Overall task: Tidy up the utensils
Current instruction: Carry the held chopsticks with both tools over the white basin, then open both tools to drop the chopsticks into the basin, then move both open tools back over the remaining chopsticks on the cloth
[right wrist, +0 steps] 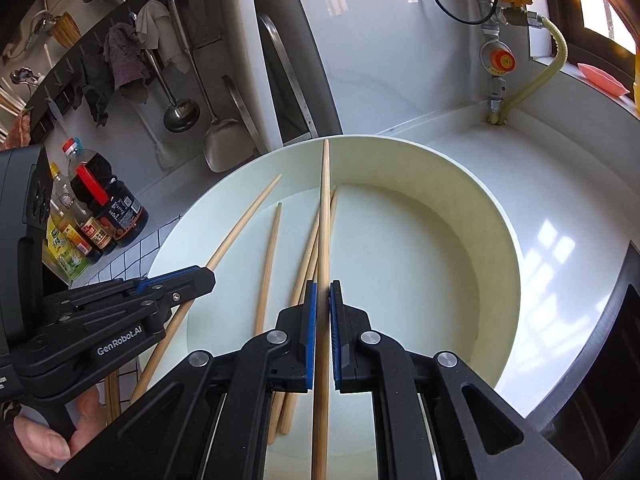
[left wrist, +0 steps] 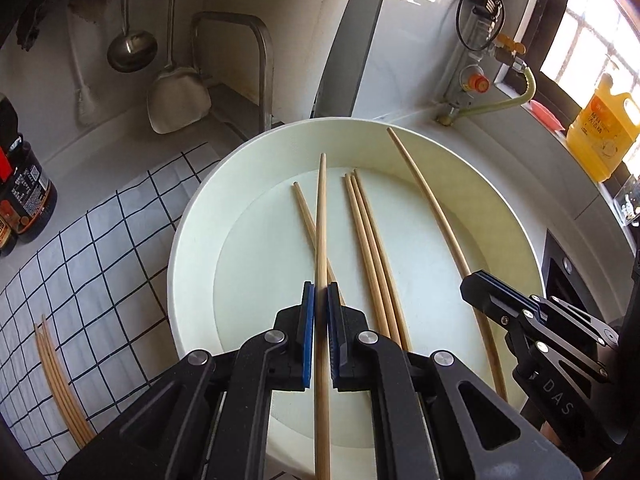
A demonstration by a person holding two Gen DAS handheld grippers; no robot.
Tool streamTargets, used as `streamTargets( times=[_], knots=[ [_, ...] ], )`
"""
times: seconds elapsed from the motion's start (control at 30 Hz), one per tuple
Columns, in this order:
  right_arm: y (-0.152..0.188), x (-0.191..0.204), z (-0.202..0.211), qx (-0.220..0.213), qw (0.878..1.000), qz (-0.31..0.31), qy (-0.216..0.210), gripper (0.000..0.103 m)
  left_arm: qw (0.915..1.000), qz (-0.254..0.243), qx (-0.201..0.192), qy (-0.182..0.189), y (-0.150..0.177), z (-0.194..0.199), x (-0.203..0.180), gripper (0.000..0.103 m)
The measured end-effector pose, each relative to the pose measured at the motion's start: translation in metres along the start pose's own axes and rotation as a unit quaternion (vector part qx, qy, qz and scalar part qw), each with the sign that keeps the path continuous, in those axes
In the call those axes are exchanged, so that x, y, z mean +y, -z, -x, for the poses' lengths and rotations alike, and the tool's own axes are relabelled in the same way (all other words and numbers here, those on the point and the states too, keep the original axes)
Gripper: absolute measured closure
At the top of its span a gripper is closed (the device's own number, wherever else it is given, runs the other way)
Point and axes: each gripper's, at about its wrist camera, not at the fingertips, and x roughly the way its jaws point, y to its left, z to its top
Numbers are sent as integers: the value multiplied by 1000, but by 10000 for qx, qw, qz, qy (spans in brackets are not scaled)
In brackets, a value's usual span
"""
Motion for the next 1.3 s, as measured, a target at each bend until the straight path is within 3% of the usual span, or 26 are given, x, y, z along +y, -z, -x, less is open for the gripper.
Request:
streamTargets(
  times=[0.4, 0.47, 0.53, 0.6, 0.63, 0.97, 1.1, 1.3],
  knots=[
    [0, -6, -1, -71, 9999, -112, 1, 97, 9999, -83, -8, -111, -13, -3, -10, 96],
    [0, -10, 0, -123, 9997, -216, 2, 92, 9998, -66, 2, -170, -14, -4, -9, 95],
    [-1, -13, 2, -161, 9995, -270, -6, 86, 9998, 42, 9, -193, -14, -4, -6, 77],
    [-1, -13, 4, -207, 9994, -270, 1, 86, 9996, 197, -136, -173, -13, 1, -1, 35],
    [-1, -12, 5, -222, 9994, -257, 0, 86, 9992, 234, -266, -205, -13, 6, 1, 30],
    [0, 0, 7, -227, 9997, -94, 1, 83, 9972, 196, -585, -419, -3, 37, 15, 31],
    [1, 10, 9, -222, 9997, 39, -33, 73, 9970, 202, -615, -434, 7, 47, 24, 30],
    [3, 32, 10, -207, 9993, 279, -116, 69, 9960, 253, -656, -549, 21, 63, 38, 30]
  ],
)
